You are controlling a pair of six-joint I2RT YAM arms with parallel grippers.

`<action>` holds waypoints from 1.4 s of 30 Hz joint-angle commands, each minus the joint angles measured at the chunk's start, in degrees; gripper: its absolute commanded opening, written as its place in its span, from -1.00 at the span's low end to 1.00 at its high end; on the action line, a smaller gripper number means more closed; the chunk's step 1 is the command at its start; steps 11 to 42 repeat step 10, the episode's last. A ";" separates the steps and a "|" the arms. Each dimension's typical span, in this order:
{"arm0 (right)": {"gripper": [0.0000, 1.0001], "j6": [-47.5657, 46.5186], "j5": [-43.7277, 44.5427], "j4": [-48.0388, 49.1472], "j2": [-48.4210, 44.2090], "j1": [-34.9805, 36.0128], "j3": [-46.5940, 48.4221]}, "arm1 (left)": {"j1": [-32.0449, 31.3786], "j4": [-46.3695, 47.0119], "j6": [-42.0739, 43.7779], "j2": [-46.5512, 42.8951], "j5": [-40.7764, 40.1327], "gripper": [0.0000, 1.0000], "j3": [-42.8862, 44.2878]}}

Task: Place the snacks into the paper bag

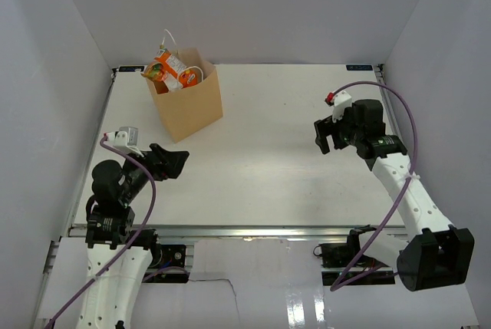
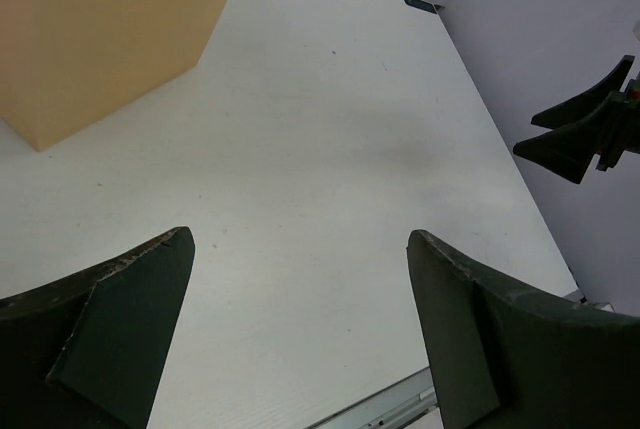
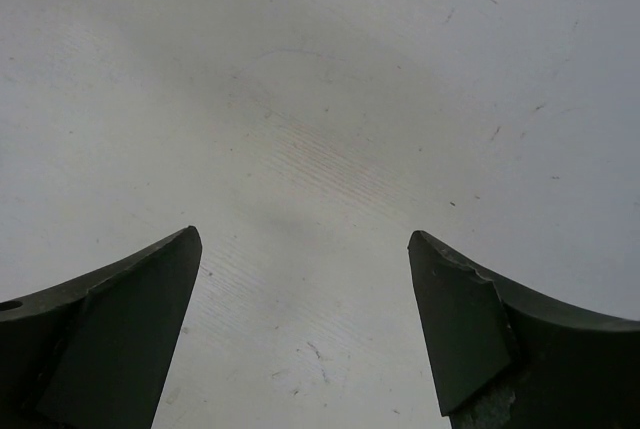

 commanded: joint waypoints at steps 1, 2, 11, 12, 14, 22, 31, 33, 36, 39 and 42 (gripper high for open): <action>0.80 1.57 3.98 -1.87 -2.59 -0.57 1.48 | 0.06 -1.31 -0.22 0.11 1.17 0.96 0.41; 0.80 1.40 3.71 -2.14 -3.55 -0.83 1.31 | 0.06 -1.66 -0.13 0.02 1.08 0.96 0.50; 0.80 -0.98 1.52 -2.84 -6.28 -1.45 1.39 | 0.06 -3.33 0.05 -0.77 -0.33 0.96 0.76; 0.80 -0.98 1.52 -2.84 -6.28 -1.45 1.39 | 0.06 -3.33 0.05 -0.77 -0.33 0.96 0.76; 0.80 -0.98 1.52 -2.84 -6.28 -1.45 1.39 | 0.06 -3.33 0.05 -0.77 -0.33 0.96 0.76; 0.80 -0.98 1.52 -2.84 -6.28 -1.45 1.39 | 0.06 -3.33 0.05 -0.77 -0.33 0.96 0.76; 0.80 -0.98 1.52 -2.84 -6.28 -1.45 1.39 | 0.06 -3.33 0.05 -0.77 -0.33 0.96 0.76; 0.80 -0.98 1.52 -2.84 -6.28 -1.45 1.39 | 0.06 -3.33 0.05 -0.77 -0.33 0.96 0.76; 0.80 -0.98 1.52 -2.84 -6.28 -1.45 1.39 | 0.06 -3.33 0.05 -0.77 -0.33 0.96 0.76; 0.80 -0.98 1.52 -2.84 -6.28 -1.45 1.39 | 0.06 -3.33 0.05 -0.77 -0.33 0.96 0.76; 0.80 -0.98 1.52 -2.84 -6.28 -1.45 1.39 | 0.06 -3.33 0.05 -0.77 -0.33 0.96 0.76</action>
